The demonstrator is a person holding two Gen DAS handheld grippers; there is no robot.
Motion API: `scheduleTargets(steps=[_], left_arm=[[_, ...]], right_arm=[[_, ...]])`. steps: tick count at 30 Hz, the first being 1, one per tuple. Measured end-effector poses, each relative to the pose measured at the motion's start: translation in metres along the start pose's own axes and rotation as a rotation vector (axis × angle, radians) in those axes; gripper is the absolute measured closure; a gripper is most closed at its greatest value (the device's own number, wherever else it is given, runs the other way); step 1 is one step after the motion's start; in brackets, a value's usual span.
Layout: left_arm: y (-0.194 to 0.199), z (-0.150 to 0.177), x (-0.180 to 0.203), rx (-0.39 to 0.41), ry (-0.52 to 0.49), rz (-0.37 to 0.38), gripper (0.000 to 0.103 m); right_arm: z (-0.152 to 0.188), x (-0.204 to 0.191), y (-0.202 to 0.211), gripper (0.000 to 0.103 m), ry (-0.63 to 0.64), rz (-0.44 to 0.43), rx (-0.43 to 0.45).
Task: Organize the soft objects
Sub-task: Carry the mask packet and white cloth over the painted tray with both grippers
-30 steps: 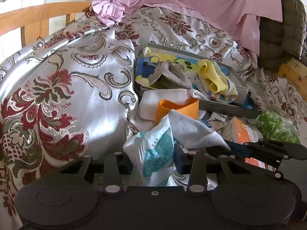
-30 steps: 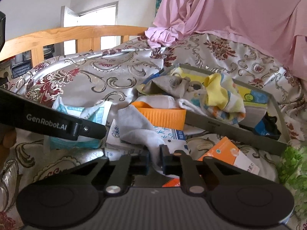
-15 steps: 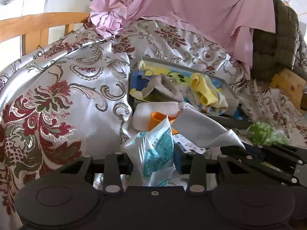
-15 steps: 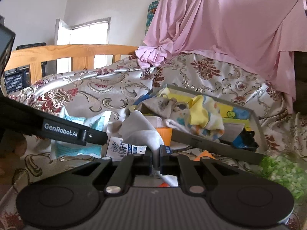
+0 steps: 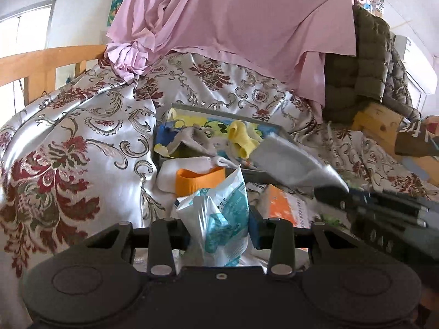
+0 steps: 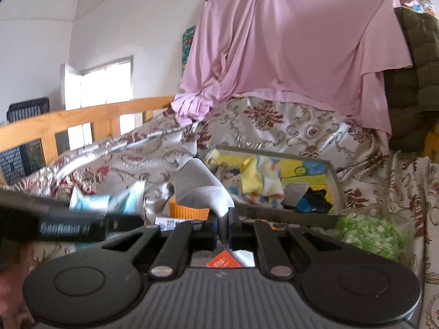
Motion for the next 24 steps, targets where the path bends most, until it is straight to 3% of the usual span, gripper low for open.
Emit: scheduleTargets(steps=[6,11,18,24], left_arm=[[0.009,-0.003,0.028,0.001,-0.044,0.025,0.062],[0.01,-0.016,0.041,0.004,0.005,0.02,0.062],[-0.024,-0.05,0.055,0.041,0.01,0.008,0.062],[-0.06,-0.095,0.063,0.074,-0.014,0.013,0.062]], right_arm=[[-0.012,0.021,0.016,0.095,-0.058,0.004,0.044],[-0.026,0.036,0.018,0.095,-0.109,0.01,0.081],[-0.033,0.065,0.019,0.095,-0.118,0.073,0.114],[-0.057,0.089,-0.01,0.095,-0.146,0.073,0.125]])
Point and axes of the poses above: each gripper's, at about its wrist camera, not at the fingertips, and y roughly against the way its jaws point, x to its right, z to its underside, the point moved 6 cm from there along -y, roughly the way its jaws point, and after that the axes turned 14 degrees about z, right-handed, at the moved point
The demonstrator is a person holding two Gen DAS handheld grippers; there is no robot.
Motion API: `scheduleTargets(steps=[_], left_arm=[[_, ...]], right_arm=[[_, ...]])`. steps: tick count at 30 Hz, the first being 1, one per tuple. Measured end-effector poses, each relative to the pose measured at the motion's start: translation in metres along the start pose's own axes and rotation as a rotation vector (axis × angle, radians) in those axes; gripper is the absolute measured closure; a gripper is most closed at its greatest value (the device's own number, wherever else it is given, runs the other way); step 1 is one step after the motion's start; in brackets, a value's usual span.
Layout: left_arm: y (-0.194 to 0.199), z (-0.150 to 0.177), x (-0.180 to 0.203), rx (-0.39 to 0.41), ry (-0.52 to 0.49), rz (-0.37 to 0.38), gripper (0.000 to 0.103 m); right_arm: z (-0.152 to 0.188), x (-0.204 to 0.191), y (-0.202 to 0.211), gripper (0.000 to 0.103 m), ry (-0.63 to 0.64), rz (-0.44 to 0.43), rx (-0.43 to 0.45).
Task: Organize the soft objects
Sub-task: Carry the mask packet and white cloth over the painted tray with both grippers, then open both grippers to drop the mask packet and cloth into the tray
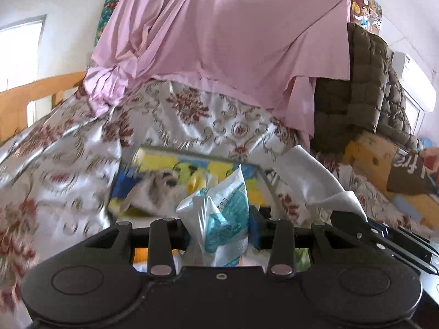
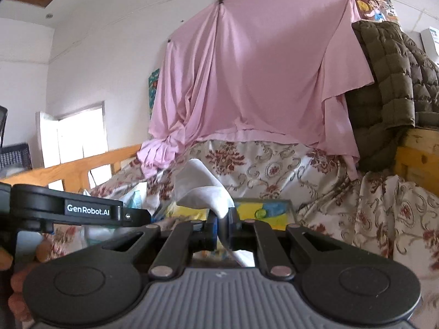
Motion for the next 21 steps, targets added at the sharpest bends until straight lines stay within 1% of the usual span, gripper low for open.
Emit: scheduleTargets(steps=[4,6,9,13,17,21], left_arm=[[-0.038,-0.034,0.0,0.018,-0.017,0.015,0.061],[-0.06,-0.047,-0.003,0.027,0.009,0.012,0.061],[-0.096,-0.063,-0.011,0.04,0.042,0.009,0.061],[-0.157,-0.07,-0.018,0.016,0.064,0.008,0.061],[-0.207,-0.066,-0.024,-0.022,0.101,0.003,0.061],[-0.246,-0.058,-0.027,-0.087,0.095,-0.01,0.061]], right_arm=[[-0.017,0.016,-0.044,0.095,-0.066,0.077,-0.045],[-0.025,0.023,-0.072,0.095,-0.076,0.095,-0.047],[-0.026,0.033,-0.114,0.095,-0.063,0.111,-0.057],[-0.005,0.049,-0.168,0.095,-0.101,0.149,-0.127],[0.02,0.054,-0.203,0.095,-0.11,0.162,-0.189],[0.038,0.063,-0.231,0.095,-0.135,0.157,-0.263]])
Point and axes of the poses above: each gripper's, at about its wrist camera, not at the fingertips, and y roughly against the way its jaws point, x to its right, z to its underside, the point moved 6 cm from there along -y, roughly the way its jaws point, and after that the axes turned 14 degrees about z, right-handed, at the moved point
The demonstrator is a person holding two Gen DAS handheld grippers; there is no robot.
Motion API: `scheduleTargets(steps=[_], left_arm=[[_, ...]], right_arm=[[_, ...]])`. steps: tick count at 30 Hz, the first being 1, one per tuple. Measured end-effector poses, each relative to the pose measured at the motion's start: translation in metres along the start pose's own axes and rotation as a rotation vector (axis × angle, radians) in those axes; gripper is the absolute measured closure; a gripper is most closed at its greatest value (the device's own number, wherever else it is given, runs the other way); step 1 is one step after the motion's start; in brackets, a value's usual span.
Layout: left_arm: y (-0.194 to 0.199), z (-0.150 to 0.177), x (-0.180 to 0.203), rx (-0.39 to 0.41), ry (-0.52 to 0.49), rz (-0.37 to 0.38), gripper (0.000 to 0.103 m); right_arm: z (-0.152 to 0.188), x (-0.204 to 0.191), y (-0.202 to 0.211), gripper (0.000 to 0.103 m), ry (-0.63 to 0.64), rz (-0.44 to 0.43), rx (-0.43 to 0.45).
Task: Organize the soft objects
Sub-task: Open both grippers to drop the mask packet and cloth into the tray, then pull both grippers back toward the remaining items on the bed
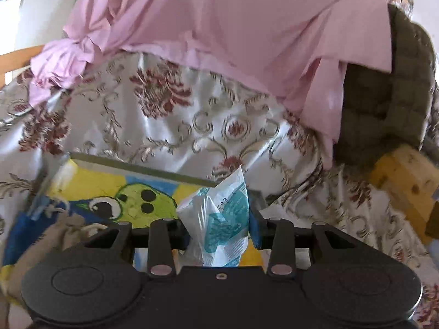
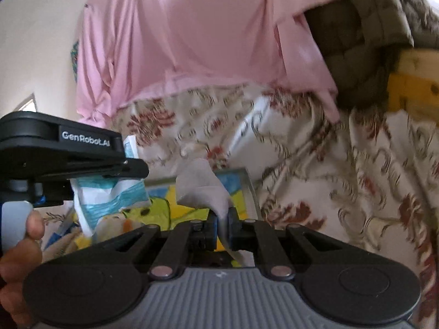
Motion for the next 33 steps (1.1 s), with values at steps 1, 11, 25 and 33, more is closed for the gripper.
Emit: scheduleTargets(steps=[1,11,25,33], left_arm=[[-0.007,0.001,-0.001,-0.018,0.007,0.0,0.061],[-0.04,0.019,-0.016,-0.168,0.054,-0.104,0.06],[-0.014,0.028,-0.015,-0.111,0.097,-0.124,0.029],[0.008,0.022,-0.004,-0.065,0.09,-0.124,0.013]], right_arm=[[0.003,0.002,-0.006,0.095,-0.003,0.001,-0.018],[0.013,0.015,-0.028,0.09,-0.063,0.018,-0.145],[0.013,0.034,-0.027,0.048,-0.147,-0.023,-0.183],[0.001,0.046,-0.005,0.025,-0.182,-0.05,-0.131]])
Point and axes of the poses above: each gripper's, at about its wrist camera, not at the fingertips, and y roughly against the way its jaws point, x to its right, z to its underside, the point moved 6 cm from there along -y, roughly the way its jaws point, and after that the axes turned 14 degrees about z, right-handed, at the moved point
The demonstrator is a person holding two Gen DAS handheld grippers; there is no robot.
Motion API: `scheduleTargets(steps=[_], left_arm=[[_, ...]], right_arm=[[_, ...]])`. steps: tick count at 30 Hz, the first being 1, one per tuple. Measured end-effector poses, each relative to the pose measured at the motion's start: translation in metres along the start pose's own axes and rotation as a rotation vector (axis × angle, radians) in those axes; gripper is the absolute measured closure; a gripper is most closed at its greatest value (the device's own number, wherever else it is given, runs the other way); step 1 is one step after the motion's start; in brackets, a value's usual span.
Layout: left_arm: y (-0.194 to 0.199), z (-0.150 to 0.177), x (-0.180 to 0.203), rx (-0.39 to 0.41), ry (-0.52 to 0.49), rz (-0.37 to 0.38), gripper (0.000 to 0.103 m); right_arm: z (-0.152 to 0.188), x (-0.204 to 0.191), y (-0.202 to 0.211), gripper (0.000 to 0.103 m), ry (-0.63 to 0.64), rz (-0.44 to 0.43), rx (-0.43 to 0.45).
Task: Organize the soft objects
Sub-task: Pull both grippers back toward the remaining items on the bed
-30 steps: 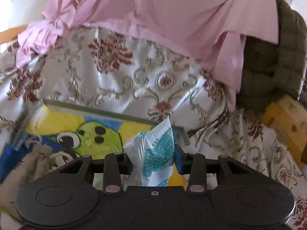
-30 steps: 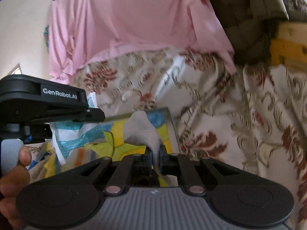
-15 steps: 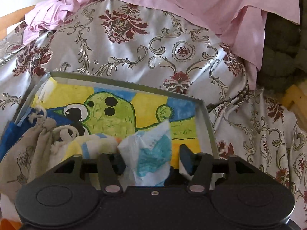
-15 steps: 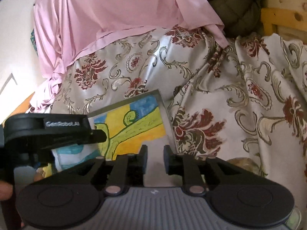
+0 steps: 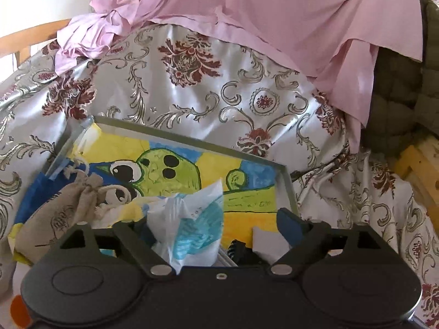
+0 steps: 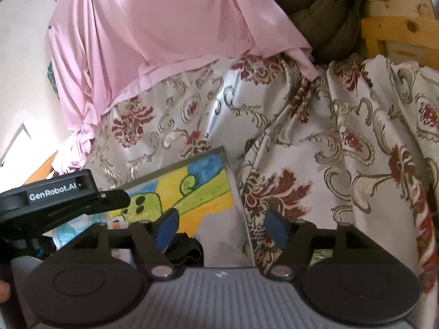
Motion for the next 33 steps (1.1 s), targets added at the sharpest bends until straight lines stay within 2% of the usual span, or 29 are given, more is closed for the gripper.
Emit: scheduleTargets(steps=[2,9,20,25,33], left_arm=[[0.004,-0.001,0.003,0.004,-0.008,0.004,0.009],[-0.004,-0.01,0.008,0.007,-0.016,0.009,0.009],[-0.031,-0.025,0.014,0.006,-0.058,0.031,0.005],[-0.015,-0.021,0.007,0.036,-0.047,0.025,0.005],[0.05,-0.016,0.007,0.124,-0.068,0.026,0.001]], right_arm=[[-0.002,0.001,0.009,0.023,-0.003,-0.005,0.011],[-0.008,-0.002,0.026,0.02,0.013,-0.019,0.05],[0.002,0.005,-0.002,0.019,-0.008,-0.011,0.002],[0.003,0.007,0.001,0.017,0.0,0.007,0.001],[0.002,0.01,0.04,0.009,0.032,0.012,0.061]])
Point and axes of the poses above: each gripper's, at about its wrist camera, not at the fingertips, and y roughly against the way its jaws point, x to its right, z to its underside, the point moved 6 cm from there along -y, roughly the way its jaws point, and after that the axes turned 14 degrees about z, right-handed, at the moved point
